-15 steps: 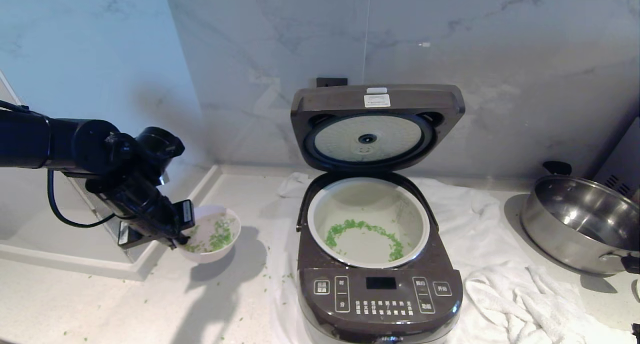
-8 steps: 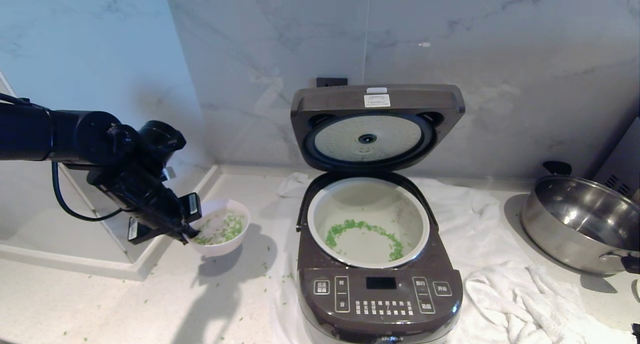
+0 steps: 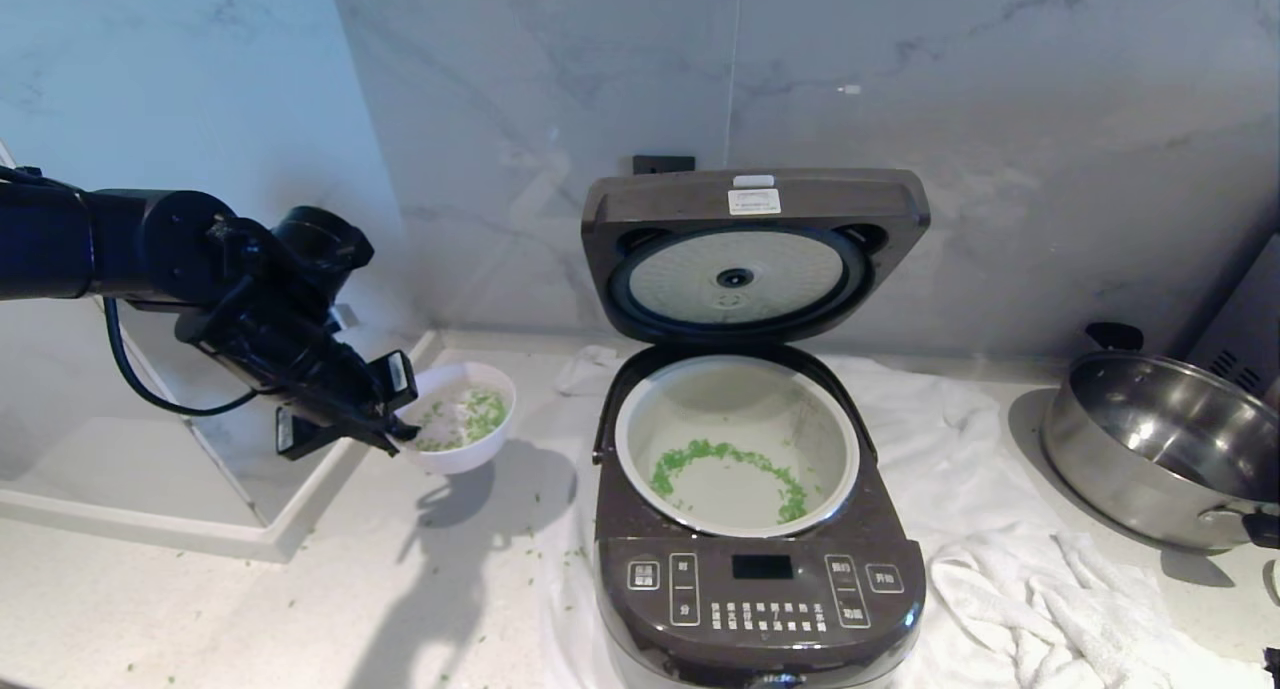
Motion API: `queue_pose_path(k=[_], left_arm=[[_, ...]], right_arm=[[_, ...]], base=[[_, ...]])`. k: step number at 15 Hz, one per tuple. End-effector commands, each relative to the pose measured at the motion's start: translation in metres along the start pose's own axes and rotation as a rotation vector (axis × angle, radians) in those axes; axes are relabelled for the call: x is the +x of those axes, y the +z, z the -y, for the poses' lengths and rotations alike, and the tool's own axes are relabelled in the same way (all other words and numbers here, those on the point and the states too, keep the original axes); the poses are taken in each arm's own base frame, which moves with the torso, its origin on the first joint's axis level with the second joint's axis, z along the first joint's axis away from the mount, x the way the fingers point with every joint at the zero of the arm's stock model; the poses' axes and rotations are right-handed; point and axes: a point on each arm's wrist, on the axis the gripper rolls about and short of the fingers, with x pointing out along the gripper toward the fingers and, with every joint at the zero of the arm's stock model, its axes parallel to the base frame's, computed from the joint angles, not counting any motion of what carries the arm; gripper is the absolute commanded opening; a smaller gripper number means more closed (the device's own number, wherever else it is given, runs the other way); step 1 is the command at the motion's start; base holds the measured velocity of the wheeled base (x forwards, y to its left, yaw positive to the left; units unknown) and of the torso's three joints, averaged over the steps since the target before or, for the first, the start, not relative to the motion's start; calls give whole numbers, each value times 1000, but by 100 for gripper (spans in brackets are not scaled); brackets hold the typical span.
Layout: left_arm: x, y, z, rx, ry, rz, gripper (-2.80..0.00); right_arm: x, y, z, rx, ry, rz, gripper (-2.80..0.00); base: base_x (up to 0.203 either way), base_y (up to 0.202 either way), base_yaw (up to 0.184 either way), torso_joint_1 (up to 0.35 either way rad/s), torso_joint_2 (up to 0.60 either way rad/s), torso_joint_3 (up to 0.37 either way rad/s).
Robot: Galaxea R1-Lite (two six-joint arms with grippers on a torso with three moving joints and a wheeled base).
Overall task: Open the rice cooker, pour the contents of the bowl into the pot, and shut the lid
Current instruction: Pour the water from the bowl into the rice cooker
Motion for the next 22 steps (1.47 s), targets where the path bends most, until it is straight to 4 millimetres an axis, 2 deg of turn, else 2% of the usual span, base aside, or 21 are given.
queue_pose_path(k=[1, 13, 14, 16, 18, 20, 22], left_arm=[[-6, 1, 8, 14, -21, 17, -280], [-20, -22, 48, 106, -54, -25, -280], [-21, -24, 49, 111, -50, -33, -280], [-23, -28, 50, 120, -45, -45, -280], [-23, -31, 53, 128, -48, -51, -280], [-23, -34, 56, 129, -52, -53, -280], [-25, -35, 58, 130, -58, -52, -280]], right_arm=[[0, 0, 0, 0, 1, 0, -280], [0, 1, 0, 2, -3, 4, -280], [-2, 8, 0, 3, -6, 27, -280], [-5, 39, 0, 22, 9, 57, -280], [2, 78, 0, 73, 73, 45, -280], [18, 113, -1, 148, 166, 12, -280], [46, 138, -4, 203, 229, -33, -280]], base=[[0, 0, 0, 0, 0, 0], [0, 0, 0, 0, 0, 0], [0, 0, 0, 0, 0, 0], [0, 0, 0, 0, 0, 0], [0, 0, 0, 0, 0, 0], [0, 0, 0, 0, 0, 0], [0, 0, 0, 0, 0, 0]])
